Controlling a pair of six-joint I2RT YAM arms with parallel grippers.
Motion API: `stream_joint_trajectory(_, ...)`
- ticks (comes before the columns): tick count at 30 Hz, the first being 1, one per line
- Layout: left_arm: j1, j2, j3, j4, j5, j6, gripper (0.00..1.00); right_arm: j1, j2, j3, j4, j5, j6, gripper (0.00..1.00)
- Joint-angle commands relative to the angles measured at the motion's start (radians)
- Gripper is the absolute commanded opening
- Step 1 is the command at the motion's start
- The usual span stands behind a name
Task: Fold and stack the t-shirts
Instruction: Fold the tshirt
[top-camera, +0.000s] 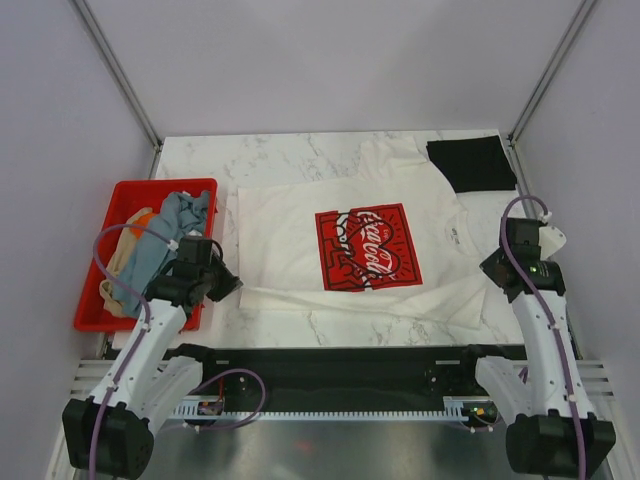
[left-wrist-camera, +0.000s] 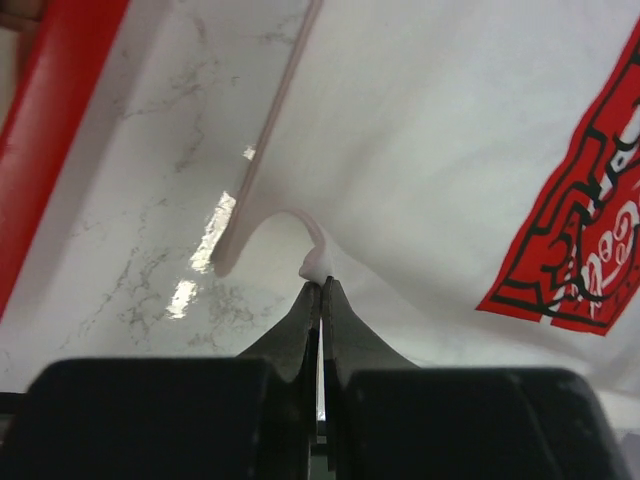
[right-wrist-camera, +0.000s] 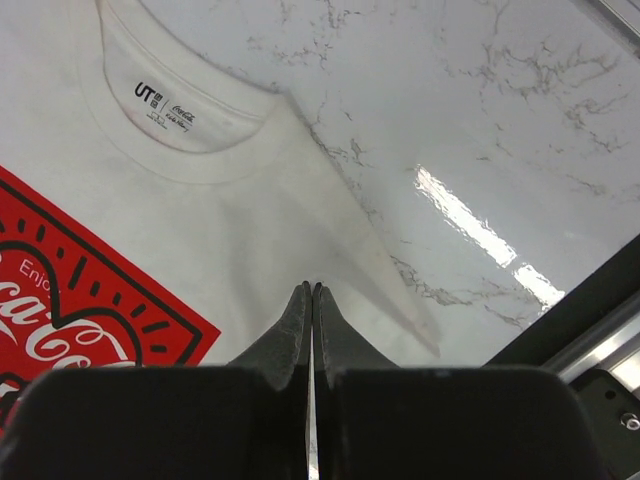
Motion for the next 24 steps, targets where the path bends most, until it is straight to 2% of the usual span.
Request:
stream_joint_trajectory(1, 0.004, 0.036, 0.027, -0.042, -0.186, -0.048, 0.02, 0.004, 0.096, 0.063, 0.135, 0.023, -0.043, 0.0)
stream_joint_trajectory(8, 0.003, 0.084, 0.045, -0.041, -0.211, -0.051, 0.02, 0.011, 0.263, 0.178, 0.195, 0.013, -0.108, 0.0)
stream_joint_trajectory(14, -0.002, 0.117, 0.07, -0.041, -0.211, -0.051, 0.02, 0.089, 0.403, 0.284, 0.237, 0.02, -0.197, 0.0)
stream_joint_trajectory(19, -0.008, 0.165, 0.088, -0.041, -0.211, -0.051, 0.02, 0.238, 0.522, 0.366, 0.23, 0.144, -0.298, 0.0)
stream_joint_trajectory(22, -0.014, 0.209, 0.103, -0.041, -0.211, -0.051, 0.02, 0.27, 0.57, 0.403, 0.243, 0.227, -0.338, 0.0)
stream_joint_trajectory(23, -0.014, 0.221, 0.108, -0.039, -0.13, -0.057, 0.02, 0.272, 0.578, 0.408, 0.253, 0.235, -0.371, 0.0)
stream_joint_trajectory(24, -0.014, 0.244, 0.116, 0.079, -0.132, 0.022, 0.02, 0.272, 0.596, 0.422, 0.264, 0.238, -0.387, 0.0)
